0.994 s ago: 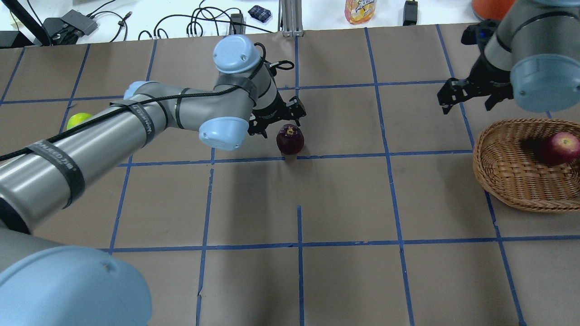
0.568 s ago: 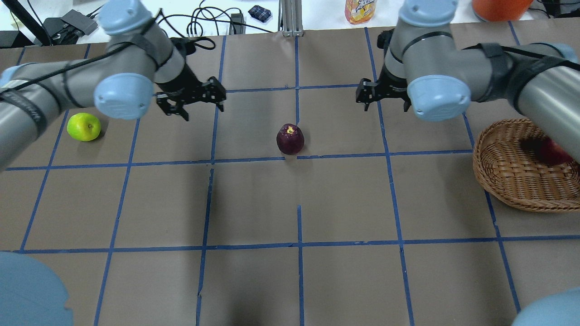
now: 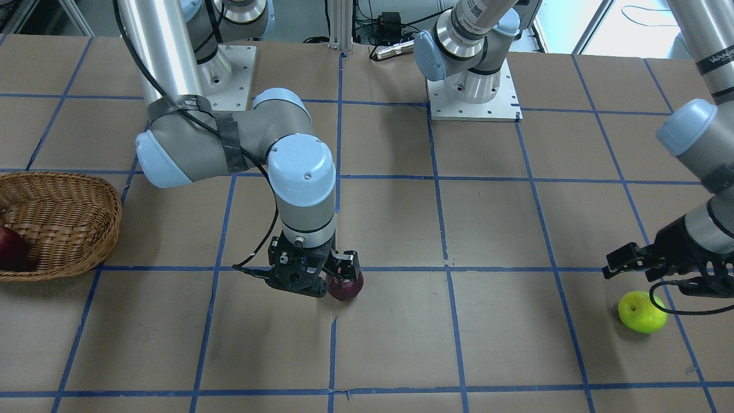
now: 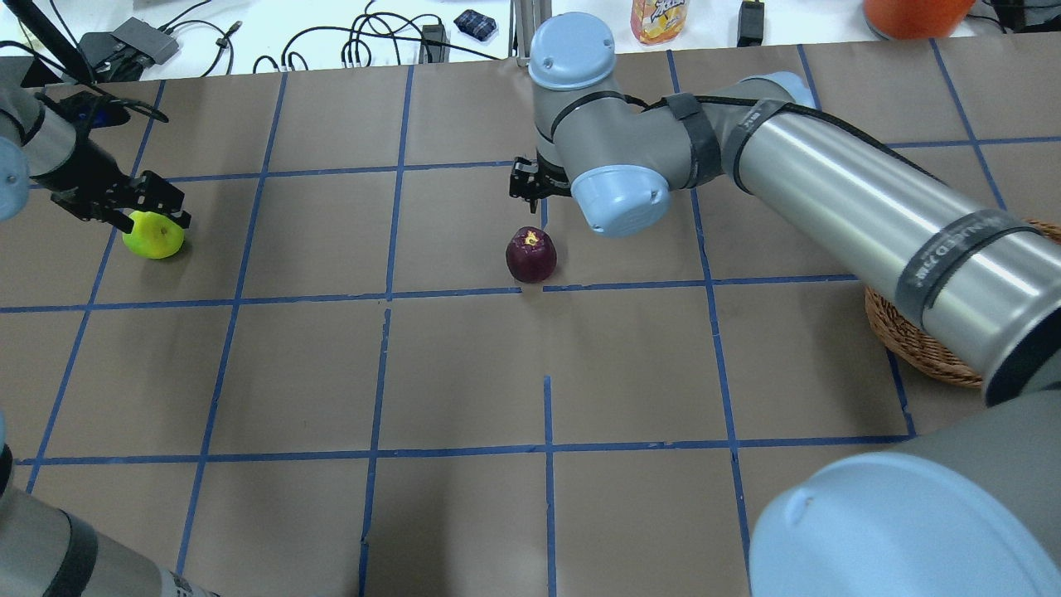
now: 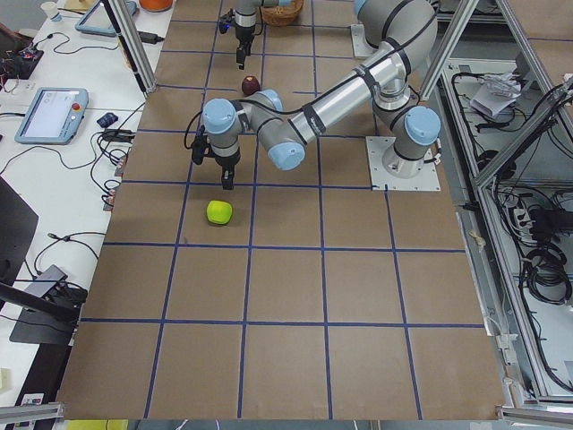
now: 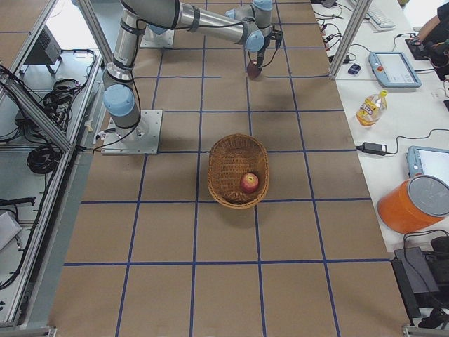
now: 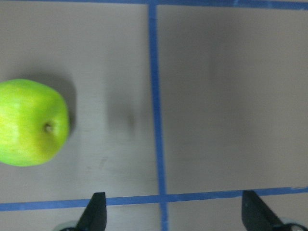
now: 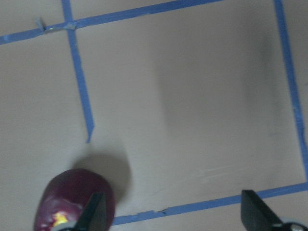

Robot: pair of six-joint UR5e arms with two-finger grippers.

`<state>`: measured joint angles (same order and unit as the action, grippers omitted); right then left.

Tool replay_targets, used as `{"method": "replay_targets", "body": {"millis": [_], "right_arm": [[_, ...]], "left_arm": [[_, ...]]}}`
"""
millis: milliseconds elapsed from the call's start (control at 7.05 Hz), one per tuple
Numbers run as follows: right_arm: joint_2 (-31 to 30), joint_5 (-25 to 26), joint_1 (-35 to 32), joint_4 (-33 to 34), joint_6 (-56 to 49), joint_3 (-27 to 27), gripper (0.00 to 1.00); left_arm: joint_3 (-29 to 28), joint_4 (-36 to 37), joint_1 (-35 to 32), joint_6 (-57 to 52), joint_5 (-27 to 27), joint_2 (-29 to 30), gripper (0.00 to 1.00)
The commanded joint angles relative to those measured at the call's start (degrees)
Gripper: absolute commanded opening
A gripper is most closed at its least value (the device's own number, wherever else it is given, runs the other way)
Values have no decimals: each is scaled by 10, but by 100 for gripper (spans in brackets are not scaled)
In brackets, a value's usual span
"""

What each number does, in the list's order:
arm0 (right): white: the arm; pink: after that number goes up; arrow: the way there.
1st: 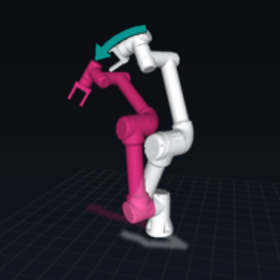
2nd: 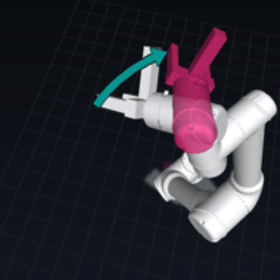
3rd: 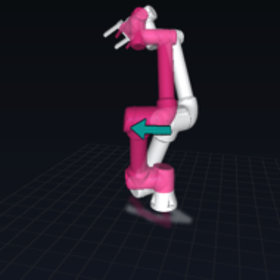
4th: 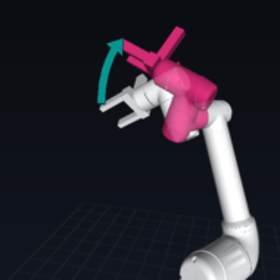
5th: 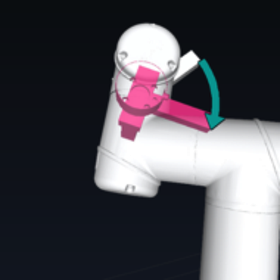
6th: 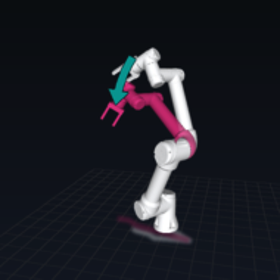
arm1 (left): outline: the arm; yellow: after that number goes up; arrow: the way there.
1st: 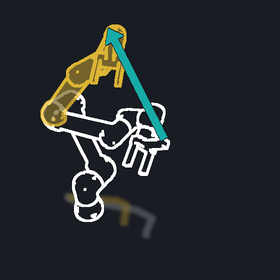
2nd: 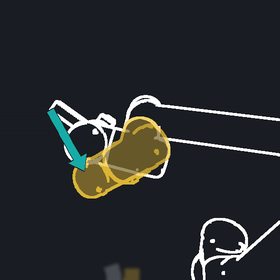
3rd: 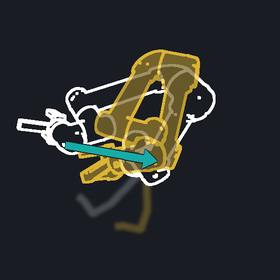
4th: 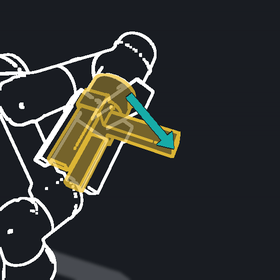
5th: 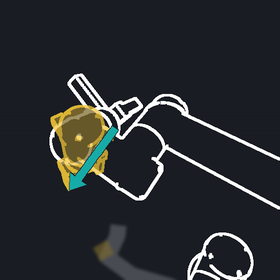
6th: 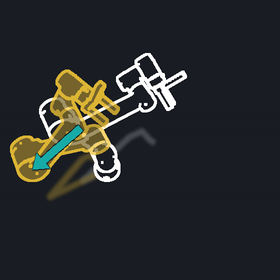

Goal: Put all apples into basket
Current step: 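Grasp the purple apple with the right gripper while the left grasps the green apple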

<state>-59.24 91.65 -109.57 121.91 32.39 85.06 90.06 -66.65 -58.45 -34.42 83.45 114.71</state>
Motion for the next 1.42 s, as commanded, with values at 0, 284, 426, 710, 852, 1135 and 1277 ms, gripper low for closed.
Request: {"method": "replay_targets", "body": {"millis": [0, 284, 426, 710, 852, 1135, 1277], "right_arm": [[24, -17, -18, 2, 25, -15, 100], [46, -20, -19, 4, 23, -9, 100], [60, -21, -20, 2, 21, -6, 100], [69, -21, -21, 6, 15, -7, 100], [68, -20, -21, 5, 13, -7, 100], [62, -21, -19, 1, -6, -9, 56], [54, -20, -17, -4, -18, -11, 43]], "left_arm": [[-58, -16, 41, -73, -3, 51, 100], [-73, -15, 47, -74, -37, 95, 100], [-74, -8, 47, -74, -38, 108, 100], [-80, -1, 46, -75, -39, 127, 100], [-90, 0, 46, -75, -39, 135, 100], [-95, -1, 46, -74, -61, 147, 65], [-95, -9, 43, -73, -62, 141, 26]]}}
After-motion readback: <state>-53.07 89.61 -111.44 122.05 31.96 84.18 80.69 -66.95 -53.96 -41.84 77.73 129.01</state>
